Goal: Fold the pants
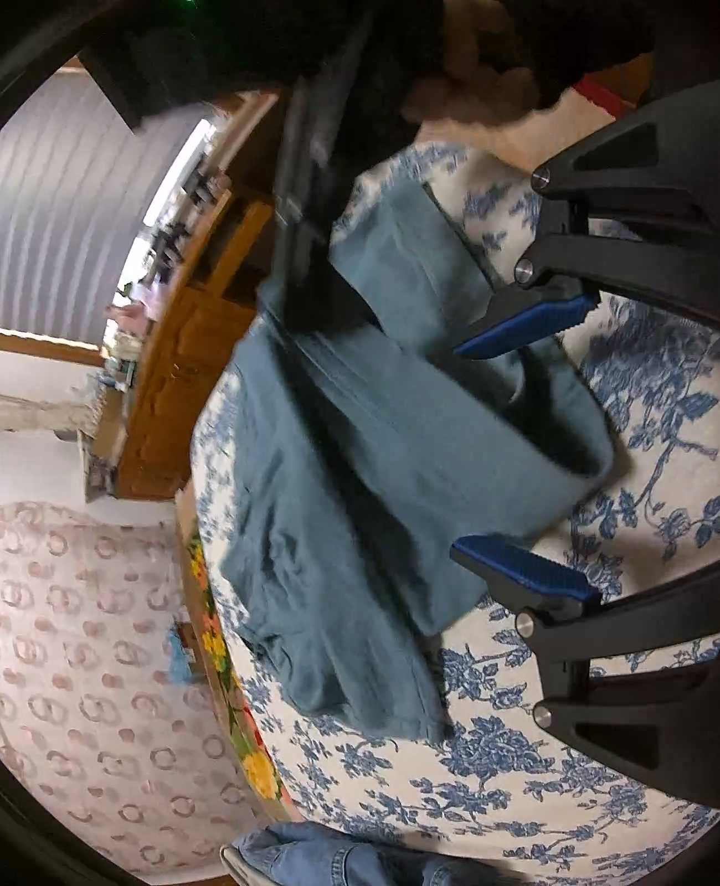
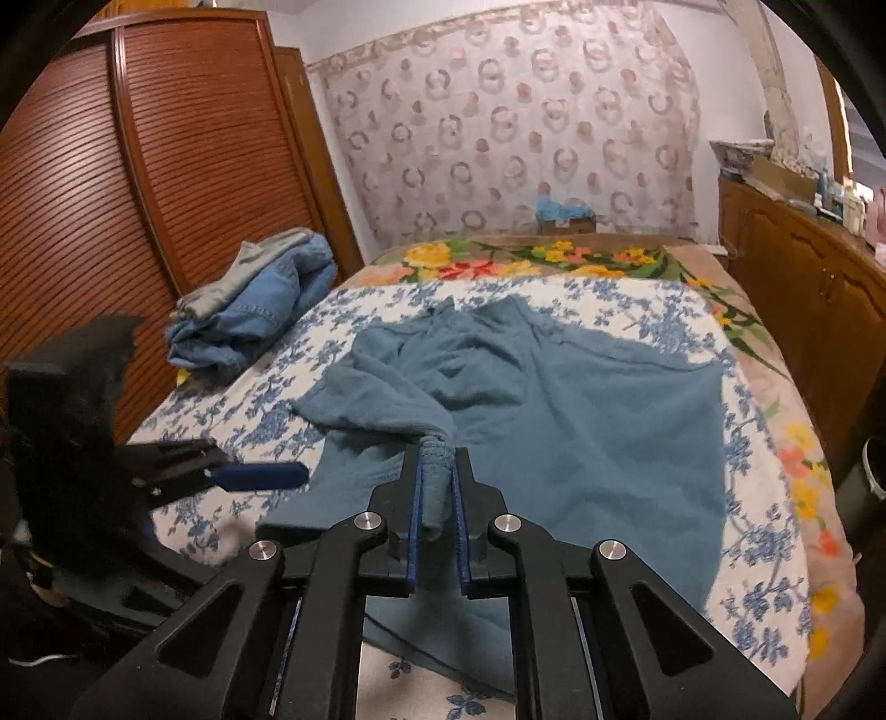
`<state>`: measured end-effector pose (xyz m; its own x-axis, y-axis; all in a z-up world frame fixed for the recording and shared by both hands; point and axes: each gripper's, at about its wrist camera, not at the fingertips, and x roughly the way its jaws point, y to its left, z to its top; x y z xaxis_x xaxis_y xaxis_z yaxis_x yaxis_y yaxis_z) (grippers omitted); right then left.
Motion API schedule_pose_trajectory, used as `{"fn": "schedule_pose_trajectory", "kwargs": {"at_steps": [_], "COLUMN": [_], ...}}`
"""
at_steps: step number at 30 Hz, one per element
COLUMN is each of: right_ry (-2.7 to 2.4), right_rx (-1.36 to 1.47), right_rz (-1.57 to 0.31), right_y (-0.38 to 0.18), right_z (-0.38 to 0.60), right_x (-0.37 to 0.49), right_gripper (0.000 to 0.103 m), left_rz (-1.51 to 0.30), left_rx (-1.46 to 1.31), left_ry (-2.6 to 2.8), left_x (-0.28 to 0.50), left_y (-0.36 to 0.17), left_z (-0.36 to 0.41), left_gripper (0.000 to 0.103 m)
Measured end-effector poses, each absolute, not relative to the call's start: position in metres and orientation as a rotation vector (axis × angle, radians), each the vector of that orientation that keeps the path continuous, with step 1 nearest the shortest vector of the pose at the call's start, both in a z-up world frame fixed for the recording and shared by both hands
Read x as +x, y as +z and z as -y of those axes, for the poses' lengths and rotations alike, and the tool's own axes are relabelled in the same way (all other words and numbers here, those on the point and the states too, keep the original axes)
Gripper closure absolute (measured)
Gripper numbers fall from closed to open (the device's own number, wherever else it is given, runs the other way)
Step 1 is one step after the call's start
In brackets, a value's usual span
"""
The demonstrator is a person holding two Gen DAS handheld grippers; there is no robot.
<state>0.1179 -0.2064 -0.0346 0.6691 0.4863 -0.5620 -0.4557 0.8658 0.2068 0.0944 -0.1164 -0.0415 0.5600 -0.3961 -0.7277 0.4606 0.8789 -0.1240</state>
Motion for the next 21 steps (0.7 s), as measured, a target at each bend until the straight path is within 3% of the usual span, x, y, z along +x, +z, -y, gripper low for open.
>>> {"fn": "schedule_pose_trajectory", "kwargs": {"at_steps": [21], "right_ry": [0.375], "right_rx": [0.048], "right_rz": [-0.540], "right_y": [-0.005], "right_z": [0.270], "right_x": [0.082], "right_gripper": [0.097], "left_rz": [-0.793], "left_rx": [0.084], "left_ry": [-0.531], "left_x": [0.069], "left_y": [-0.023], "left_z": [0.111], "left_gripper": [0.037]}}
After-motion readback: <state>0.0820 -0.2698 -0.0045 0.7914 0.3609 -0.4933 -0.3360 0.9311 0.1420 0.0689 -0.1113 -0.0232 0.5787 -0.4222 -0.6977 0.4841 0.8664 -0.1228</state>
